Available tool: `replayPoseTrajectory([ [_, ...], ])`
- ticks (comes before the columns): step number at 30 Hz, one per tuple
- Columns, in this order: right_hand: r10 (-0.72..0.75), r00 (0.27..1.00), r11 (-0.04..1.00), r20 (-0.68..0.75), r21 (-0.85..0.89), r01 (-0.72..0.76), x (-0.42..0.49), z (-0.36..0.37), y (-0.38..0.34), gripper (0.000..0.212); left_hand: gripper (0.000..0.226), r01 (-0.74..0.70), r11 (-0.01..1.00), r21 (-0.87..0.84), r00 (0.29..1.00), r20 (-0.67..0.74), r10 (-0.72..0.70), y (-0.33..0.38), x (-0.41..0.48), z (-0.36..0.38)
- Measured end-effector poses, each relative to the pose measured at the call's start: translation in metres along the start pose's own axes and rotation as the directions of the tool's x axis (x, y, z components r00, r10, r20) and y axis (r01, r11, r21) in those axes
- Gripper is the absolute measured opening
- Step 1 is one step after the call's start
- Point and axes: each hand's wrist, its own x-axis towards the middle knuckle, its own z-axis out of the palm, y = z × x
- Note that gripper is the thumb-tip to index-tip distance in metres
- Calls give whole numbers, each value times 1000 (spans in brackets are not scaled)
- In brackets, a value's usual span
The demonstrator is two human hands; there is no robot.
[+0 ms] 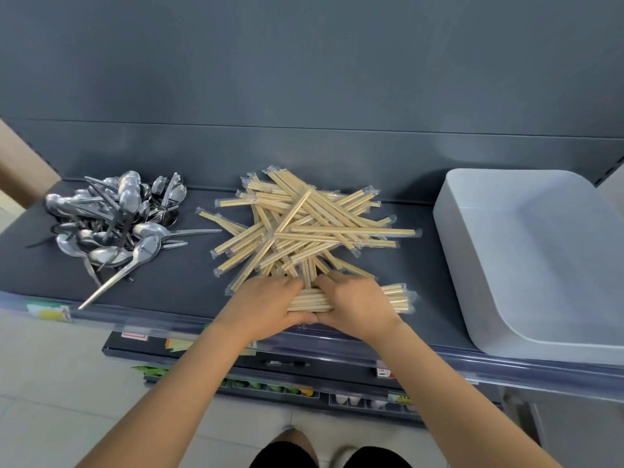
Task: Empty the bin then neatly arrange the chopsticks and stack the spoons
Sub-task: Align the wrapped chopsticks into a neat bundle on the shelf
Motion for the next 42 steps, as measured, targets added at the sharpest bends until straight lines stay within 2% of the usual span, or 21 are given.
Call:
replayPoseTrajectory([
  [4,71,985,995,156,63,-82,4,-24,15,63,64,-17,999,32,999,-36,18,-10,9,11],
  [6,123,988,975,94,175,-138,2,-39,21,58,66,-28,999,30,993,-110,31,-15,9,20],
  [8,257,966,934,-10,260,-246,5,-51,31,44,64,-33,999,39,980,-195,40,-17,9,26],
  [10,366,928,915,-67,210,-345,19,-57,43,33,60,-30,1000,1,973,-229,30,-18,7,29],
  [12,401,915,912,-48,114,-394,38,-58,50,32,59,-29,998,-56,973,-231,15,-20,7,30],
  [17,298,918,954,260,-61,-292,77,-39,41,45,56,-19,999,-50,972,-236,7,-20,5,32],
  [22,300,911,930,283,-299,-213,83,-28,34,30,56,-60,994,-93,979,-200,40,-21,1,29],
  [25,292,909,896,298,-416,-152,80,-28,36,34,55,-35,994,-106,988,-150,19,-22,4,22],
  [33,286,918,890,275,-432,-147,72,-29,33,39,41,23,997,-68,977,-210,-37,-54,4,15],
  [36,272,921,903,277,-406,-144,72,-28,30,32,38,38,999,3,979,-202,-37,-65,1,10],
  [38,302,918,915,259,-348,-203,74,-27,30,27,36,43,998,38,983,-183,-35,-71,-1,7],
  [42,307,929,915,205,-334,-228,75,-26,31,26,35,66,998,18,984,-169,-62,-74,-7,6],
])
